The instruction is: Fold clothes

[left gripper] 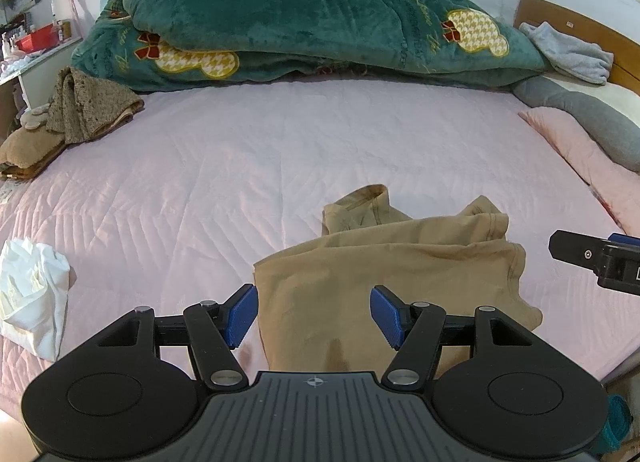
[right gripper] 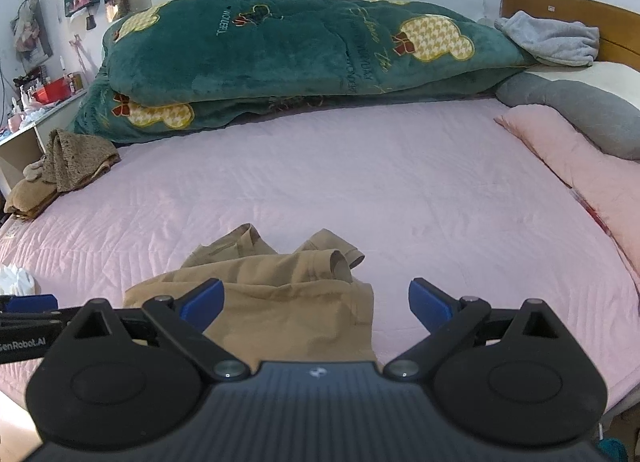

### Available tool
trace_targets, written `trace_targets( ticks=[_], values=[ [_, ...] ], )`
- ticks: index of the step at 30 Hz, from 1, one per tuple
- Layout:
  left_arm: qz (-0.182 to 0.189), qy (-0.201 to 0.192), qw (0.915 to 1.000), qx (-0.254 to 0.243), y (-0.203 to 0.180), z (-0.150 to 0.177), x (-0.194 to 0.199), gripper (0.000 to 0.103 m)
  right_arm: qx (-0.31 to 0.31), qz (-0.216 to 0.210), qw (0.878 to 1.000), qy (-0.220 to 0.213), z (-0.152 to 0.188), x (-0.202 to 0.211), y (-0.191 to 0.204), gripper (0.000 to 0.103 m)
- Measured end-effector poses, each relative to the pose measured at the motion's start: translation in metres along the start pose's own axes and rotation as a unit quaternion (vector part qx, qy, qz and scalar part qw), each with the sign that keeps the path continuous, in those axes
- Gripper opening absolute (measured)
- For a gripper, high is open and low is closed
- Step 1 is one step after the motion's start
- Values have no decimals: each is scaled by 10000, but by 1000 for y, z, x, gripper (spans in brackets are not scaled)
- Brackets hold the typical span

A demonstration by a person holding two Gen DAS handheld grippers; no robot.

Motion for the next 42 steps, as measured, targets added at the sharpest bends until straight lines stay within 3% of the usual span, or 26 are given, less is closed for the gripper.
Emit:
trace_targets(
  ticks=[42],
  values=[
    [9,35,10000,-26,-2,2,-1,64,-16,-61,10000,-9,1,-2,2,100]
  ],
)
Point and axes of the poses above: each gripper's, at about its wrist camera, not at the fingertips, and x roughly against the way its jaws point, y to its left, z to its underside, the point moved 3 cm from there along -x, roughly the way its jaws point, and after that the axes turned 15 degrees about -y, right-handed, at the moved point
